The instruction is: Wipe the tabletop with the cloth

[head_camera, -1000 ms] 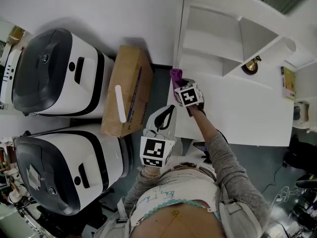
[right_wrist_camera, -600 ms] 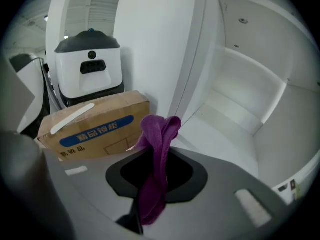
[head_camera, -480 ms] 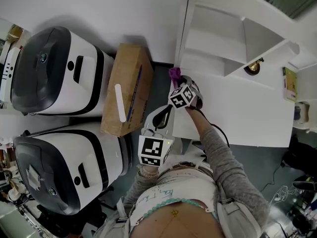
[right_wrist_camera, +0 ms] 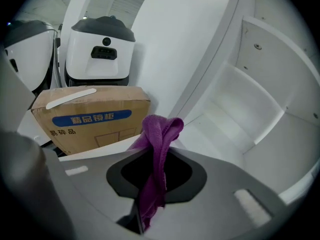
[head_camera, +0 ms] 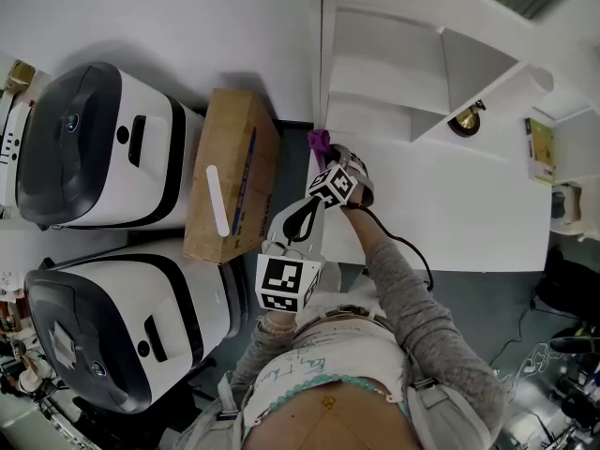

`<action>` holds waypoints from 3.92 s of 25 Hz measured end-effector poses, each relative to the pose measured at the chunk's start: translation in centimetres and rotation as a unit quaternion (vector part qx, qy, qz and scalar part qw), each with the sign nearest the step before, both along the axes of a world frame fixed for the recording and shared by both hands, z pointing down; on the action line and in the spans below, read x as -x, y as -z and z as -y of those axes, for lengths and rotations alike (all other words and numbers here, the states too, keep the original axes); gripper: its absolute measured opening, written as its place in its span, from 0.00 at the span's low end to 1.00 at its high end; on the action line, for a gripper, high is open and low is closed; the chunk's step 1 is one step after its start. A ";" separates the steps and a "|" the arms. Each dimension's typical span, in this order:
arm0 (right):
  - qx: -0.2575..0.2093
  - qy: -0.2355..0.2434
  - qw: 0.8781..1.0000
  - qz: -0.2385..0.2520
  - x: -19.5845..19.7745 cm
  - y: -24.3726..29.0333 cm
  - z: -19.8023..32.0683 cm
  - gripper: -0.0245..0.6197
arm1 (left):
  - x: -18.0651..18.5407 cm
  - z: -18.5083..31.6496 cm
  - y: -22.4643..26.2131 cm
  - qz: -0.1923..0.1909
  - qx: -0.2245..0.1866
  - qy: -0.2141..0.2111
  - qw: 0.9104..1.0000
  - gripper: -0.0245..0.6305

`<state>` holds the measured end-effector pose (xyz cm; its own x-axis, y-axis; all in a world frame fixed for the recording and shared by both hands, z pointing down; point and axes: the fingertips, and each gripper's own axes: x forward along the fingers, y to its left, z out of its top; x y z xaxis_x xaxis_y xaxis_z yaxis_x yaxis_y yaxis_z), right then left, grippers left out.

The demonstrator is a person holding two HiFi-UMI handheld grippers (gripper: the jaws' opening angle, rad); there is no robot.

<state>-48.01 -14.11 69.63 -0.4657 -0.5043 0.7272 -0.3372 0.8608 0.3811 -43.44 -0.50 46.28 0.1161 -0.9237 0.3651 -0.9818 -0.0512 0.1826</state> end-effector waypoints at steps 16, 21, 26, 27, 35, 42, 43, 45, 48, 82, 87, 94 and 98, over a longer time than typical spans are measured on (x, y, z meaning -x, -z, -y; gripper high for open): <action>0.021 -0.014 1.000 0.008 -4.6 0.0 1.8 0.15 | -4.9 1.9 -0.5 -0.002 0.013 -0.016 1.000 0.04; 0.027 -0.015 0.999 0.009 -5.8 -0.2 2.3 0.15 | -6.4 2.5 -0.6 0.001 0.017 -0.024 1.000 0.04; 0.031 -0.020 0.999 0.008 -7.2 -0.1 2.9 0.15 | -7.7 3.1 -0.6 0.002 0.019 -0.031 0.999 0.04; 0.031 -0.021 0.999 0.009 -7.4 -0.1 3.0 0.15 | -7.9 3.2 -0.6 0.003 0.020 -0.033 0.999 0.04; 0.032 -0.029 0.999 0.009 -9.6 -0.1 3.7 0.15 | -9.9 3.9 -0.6 0.003 0.020 -0.041 0.999 0.04; 0.031 -0.034 0.999 0.003 -12.1 -0.2 4.5 0.15 | -11.3 4.6 -0.4 0.002 0.018 -0.042 0.999 0.04; 0.030 -0.035 0.999 0.002 -12.5 -0.2 4.6 0.15 | -11.6 4.7 -0.4 0.002 0.018 -0.042 0.999 0.04; 0.030 -0.038 0.999 0.000 -13.2 -0.2 4.8 0.15 | -12.1 4.8 -0.4 0.002 0.018 -0.045 0.999 0.04; 0.026 -0.043 0.999 -0.005 -14.3 -0.2 5.4 0.15 | -12.9 5.2 -0.3 0.002 0.018 -0.050 0.999 0.04; 0.044 -0.088 0.995 -0.010 -22.5 -0.3 8.0 0.15 | -18.7 7.4 0.3 0.005 0.017 -0.087 0.996 0.04; 0.039 -0.091 0.995 -0.014 -23.6 -0.3 8.5 0.15 | -19.4 7.7 0.4 0.006 0.018 -0.088 0.996 0.04; 0.041 -0.093 0.995 -0.013 -24.8 -0.3 8.8 0.15 | -20.4 8.1 0.5 0.006 0.019 -0.092 0.996 0.04; 0.041 -0.095 0.995 -0.013 -25.5 -0.4 9.1 0.15 | -20.9 8.4 0.5 0.007 0.018 -0.094 0.995 0.04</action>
